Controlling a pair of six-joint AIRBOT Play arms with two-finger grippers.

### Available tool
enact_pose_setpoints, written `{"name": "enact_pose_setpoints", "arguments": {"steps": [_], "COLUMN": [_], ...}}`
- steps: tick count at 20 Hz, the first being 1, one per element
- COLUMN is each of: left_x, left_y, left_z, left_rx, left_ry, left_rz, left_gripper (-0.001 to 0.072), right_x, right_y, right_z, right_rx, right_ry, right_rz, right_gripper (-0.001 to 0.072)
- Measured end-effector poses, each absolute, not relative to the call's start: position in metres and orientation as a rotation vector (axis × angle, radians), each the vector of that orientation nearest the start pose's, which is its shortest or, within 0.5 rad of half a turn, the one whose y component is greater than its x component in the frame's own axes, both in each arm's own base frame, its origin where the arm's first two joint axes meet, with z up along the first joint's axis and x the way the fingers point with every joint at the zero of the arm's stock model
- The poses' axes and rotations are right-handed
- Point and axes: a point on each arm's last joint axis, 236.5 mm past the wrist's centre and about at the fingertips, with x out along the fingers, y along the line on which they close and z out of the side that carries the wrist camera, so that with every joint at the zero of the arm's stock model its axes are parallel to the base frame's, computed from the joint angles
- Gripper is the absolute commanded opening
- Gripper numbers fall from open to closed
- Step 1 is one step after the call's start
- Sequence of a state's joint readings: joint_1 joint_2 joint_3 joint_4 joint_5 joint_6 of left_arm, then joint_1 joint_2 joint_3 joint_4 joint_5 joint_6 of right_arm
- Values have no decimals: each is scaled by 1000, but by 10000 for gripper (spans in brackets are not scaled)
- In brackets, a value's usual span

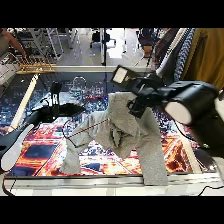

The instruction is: Fold the clothes and pants, and hang the long-sleeved shirts on hangers.

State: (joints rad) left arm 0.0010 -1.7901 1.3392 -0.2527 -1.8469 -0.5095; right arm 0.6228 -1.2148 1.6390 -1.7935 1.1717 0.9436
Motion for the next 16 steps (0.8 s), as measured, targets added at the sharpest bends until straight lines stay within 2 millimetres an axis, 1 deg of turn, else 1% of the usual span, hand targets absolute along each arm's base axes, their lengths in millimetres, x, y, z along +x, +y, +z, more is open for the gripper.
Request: {"name": "enact_pose_setpoints", "arguments": {"steps": [2, 4, 6, 8, 10, 11, 12, 13, 14, 15, 16], "left_x": [382, 381, 379, 378, 380, 382, 385, 388, 390, 392, 400], "left_y": [-220, -220, -222, -225, -231, -234, -236, -237, -238, -238, -238], "left_z": [174, 173, 170, 165, 160, 158, 156, 155, 153, 152, 156], "left_rx": [-950, -957, -959, -953, -948, -947, -946, -948, -947, -947, -971], "left_ry": [548, 567, 600, 632, 659, 662, 668, 666, 668, 669, 639], "left_rz": [-1725, -1724, -1722, -1717, -1695, -1680, -1665, -1649, -1638, -1627, -1604], "left_gripper": [12, 11, 11, 11, 11, 11, 11, 12, 14, 118, 382], "right_x": [400, 410, 418, 419, 413, 410, 405, 404, 400, 396, 391], "right_y": [234, 245, 256, 272, 289, 298, 302, 303, 303, 302, 301], "right_z": [213, 194, 179, 169, 163, 162, 159, 157, 153, 149, 145], "right_rx": [-1016, -1045, -1053, -1055, -1052, -1042, -1041, -1042, -1049, -1057, -1047], "right_ry": [526, 534, 535, 519, 500, 486, 490, 499, 513, 532, 561], "right_rz": [683, 713, 740, 787, 844, 869, 891, 898, 914, 928, 940], "right_gripper": [541, 399, 231, 219, 172, 172, 166, 138, 33, 36, 35]}}
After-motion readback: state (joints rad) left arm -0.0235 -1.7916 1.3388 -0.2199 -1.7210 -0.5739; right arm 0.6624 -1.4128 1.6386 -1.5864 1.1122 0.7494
